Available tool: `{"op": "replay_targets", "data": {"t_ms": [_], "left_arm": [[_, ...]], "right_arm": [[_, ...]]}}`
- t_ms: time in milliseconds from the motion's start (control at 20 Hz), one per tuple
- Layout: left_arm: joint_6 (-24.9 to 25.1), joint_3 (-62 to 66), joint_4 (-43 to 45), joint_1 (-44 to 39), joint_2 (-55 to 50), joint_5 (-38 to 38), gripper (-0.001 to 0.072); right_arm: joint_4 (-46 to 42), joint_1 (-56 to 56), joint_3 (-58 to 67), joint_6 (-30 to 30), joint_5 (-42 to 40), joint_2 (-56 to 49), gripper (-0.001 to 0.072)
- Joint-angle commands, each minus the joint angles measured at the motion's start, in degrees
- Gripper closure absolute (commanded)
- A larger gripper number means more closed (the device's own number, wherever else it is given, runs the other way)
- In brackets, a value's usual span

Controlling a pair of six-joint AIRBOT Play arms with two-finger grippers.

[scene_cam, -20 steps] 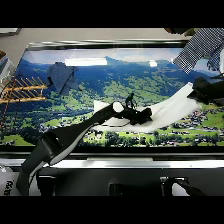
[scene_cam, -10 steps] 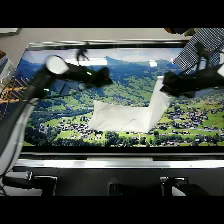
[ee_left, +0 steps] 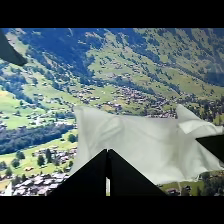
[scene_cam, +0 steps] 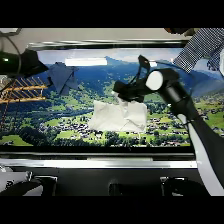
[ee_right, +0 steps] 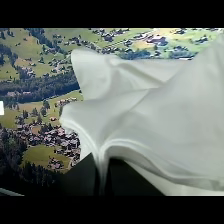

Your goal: Fold the clothes and pants, and hang the long-sleeved shirts on hangers.

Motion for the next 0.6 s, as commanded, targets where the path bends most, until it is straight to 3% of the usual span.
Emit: {"op": "replay_targets", "data": {"t_ms": [0, 500, 550], "left_arm": [[0.46, -0.02, 2.32, 2.45, 2.91, -2.19, 0.0688], [0.61, -5.27, 2.27, 2.34, 2.89, -2.14, 0.0688], [0.61, -5.62, 2.25, 2.34, 2.89, -2.1, 0.0688]], "right_arm": [[0.13, 4.7, 0.04, 4.72, -5.84, -5.18, 0.068], [2.19, 6.69, 0.04, 5.31, -5.09, -11.32, 0.0677], [2.62, 6.69, 0.04, 5.31, -5.11, -11.5, 0.0633]]}}
